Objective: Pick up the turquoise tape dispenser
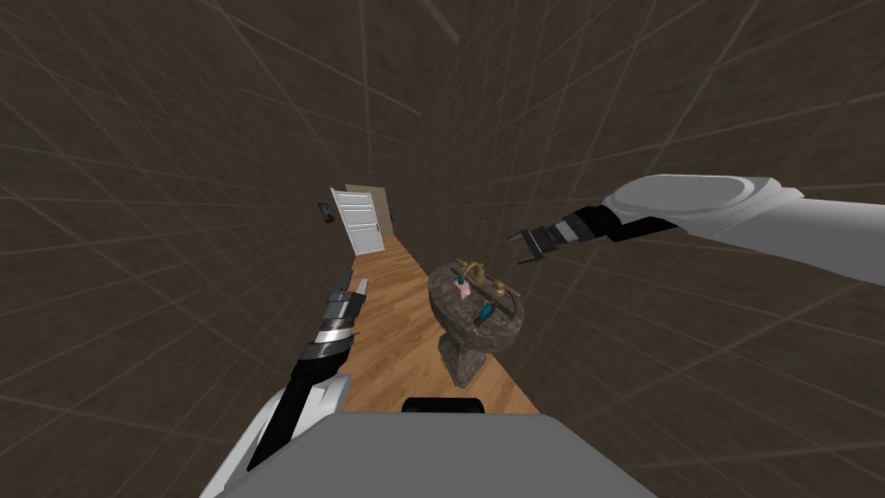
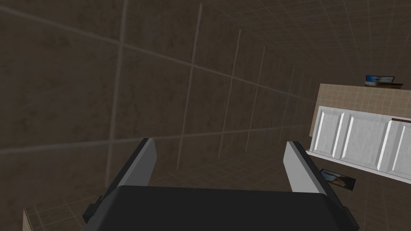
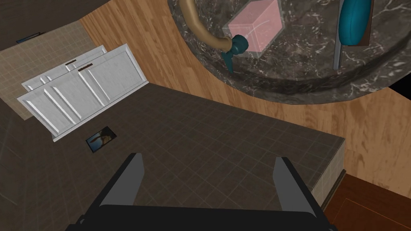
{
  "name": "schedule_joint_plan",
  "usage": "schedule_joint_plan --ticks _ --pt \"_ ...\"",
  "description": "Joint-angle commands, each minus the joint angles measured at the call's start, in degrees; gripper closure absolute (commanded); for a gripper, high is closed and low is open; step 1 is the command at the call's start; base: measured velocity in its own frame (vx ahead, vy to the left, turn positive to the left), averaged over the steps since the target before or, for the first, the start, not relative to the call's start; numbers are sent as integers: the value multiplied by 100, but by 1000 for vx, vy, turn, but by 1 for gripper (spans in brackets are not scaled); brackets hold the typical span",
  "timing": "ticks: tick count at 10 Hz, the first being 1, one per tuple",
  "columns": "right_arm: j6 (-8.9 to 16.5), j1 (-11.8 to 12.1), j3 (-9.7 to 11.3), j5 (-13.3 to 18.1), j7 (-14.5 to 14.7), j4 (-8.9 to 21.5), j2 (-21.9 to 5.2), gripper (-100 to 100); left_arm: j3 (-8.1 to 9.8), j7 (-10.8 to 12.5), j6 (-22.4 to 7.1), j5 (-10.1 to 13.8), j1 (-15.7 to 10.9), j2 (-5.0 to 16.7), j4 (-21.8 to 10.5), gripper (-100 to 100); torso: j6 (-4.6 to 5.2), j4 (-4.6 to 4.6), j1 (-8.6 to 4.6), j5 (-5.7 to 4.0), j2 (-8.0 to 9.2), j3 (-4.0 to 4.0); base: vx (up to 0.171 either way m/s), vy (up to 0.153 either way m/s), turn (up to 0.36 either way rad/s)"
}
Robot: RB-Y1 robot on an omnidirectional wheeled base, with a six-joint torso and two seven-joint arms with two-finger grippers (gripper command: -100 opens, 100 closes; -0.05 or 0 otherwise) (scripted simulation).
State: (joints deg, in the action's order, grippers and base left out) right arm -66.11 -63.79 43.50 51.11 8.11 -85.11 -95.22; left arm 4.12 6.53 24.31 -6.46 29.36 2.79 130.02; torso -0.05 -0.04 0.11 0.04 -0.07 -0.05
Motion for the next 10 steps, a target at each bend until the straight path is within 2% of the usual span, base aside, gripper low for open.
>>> schedule_joint_plan --ticks 1,2,3,5,6,8,9,10 --pt "54 19 286 -68 143 85 18 -100 0 0 0 0 0 0 0 0 0 0 0 0 0 0 -14 -1 198" --pt "54 19 447 -68 143 85 18 -100 0 0 0 0 1 0 0 0 5 1 -1 0 0 1 -5 -2 0" --pt "126 -7 629 -161 326 245 88 -100 1 0 0 0 2 0 0 0 9 2 -4 -2 0 1 -9 9 252" --pt "126 -7 957 -161 326 245 88 -100 1 0 0 0 1 0 0 0 7 1 -1 0 0 1 -8 -1 83" --pt "202 -31 1129 -255 507 408 162 -100 1 0 0 0 2 0 0 0 10 2 -4 -1 0 2 -10 7 283" --pt "202 -31 1463 -255 507 408 162 -100 1 0 0 0 1 0 0 0 8 1 -1 0 -2 0 -8 -1 66" --pt "279 -51 1649 -351 685 571 238 -100 1 0 0 0 2 0 0 0 11 3 -3 -1 0 2 -9 12 277" --pt "279 -51 1827 -351 685 571 238 -100 0 0 0 0 0 0 0 0 1 1 2 1 -1 0 -12 1 164"
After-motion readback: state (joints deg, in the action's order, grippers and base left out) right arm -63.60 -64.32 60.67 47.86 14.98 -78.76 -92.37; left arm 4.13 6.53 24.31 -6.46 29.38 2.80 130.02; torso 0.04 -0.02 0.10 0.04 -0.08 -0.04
